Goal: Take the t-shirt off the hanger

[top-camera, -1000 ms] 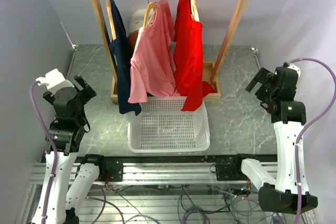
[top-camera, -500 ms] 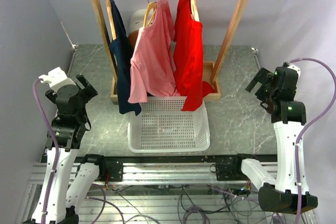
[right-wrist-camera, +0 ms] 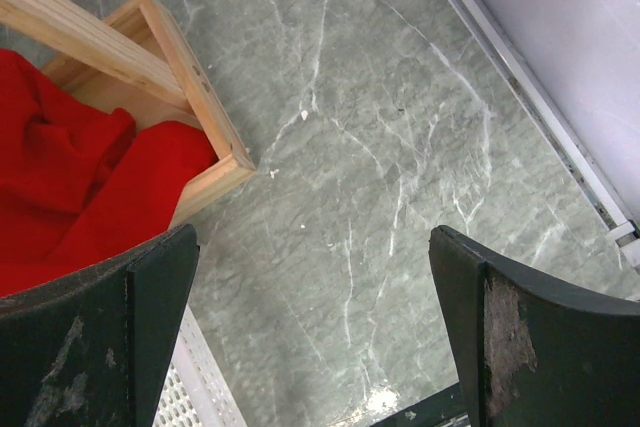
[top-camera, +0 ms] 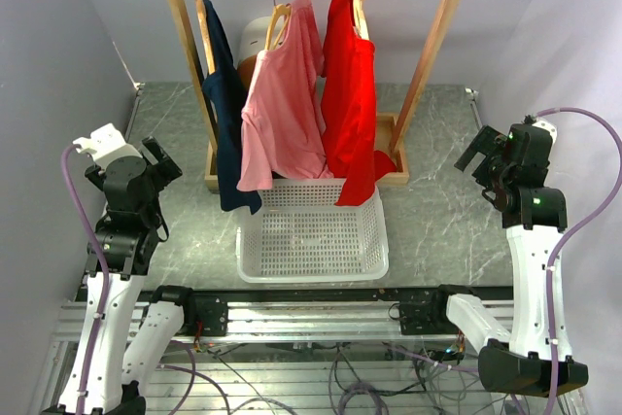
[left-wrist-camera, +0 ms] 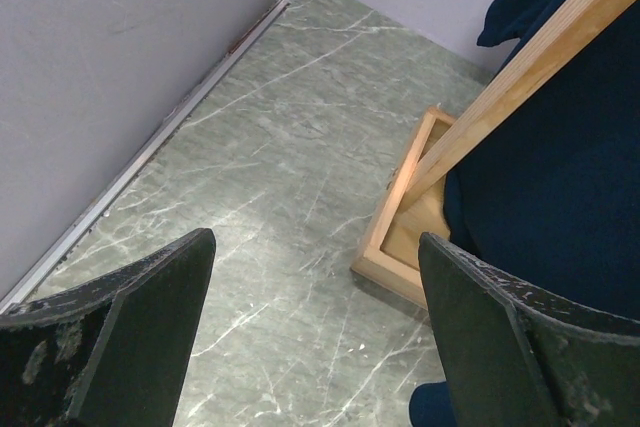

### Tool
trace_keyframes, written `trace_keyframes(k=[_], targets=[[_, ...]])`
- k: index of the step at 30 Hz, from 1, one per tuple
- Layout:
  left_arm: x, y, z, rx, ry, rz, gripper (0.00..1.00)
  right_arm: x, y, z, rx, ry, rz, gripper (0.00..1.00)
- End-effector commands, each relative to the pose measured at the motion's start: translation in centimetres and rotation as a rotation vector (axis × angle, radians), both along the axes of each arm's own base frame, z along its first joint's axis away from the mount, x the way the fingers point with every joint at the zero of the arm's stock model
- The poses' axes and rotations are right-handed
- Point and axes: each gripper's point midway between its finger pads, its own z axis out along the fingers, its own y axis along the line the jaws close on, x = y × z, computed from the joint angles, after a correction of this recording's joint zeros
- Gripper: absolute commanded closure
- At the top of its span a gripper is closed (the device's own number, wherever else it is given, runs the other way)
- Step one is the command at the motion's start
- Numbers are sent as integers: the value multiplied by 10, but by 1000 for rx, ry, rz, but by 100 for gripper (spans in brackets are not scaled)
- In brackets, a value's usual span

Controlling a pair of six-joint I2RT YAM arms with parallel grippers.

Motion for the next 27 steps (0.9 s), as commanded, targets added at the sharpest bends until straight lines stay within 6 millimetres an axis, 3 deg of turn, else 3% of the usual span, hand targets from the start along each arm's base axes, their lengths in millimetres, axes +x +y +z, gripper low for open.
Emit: trace_keyframes(k=[1, 21, 27], targets=[[6, -4, 8, -2, -32, -23, 7, 0, -2, 8, -22, -26, -1, 0], [10, -8, 10, -6, -35, -47, 7, -1, -2, 8, -25, -27, -2, 0], [22, -11, 35, -1, -83, -67, 7, 2, 0, 18, -40, -47, 24, 0]])
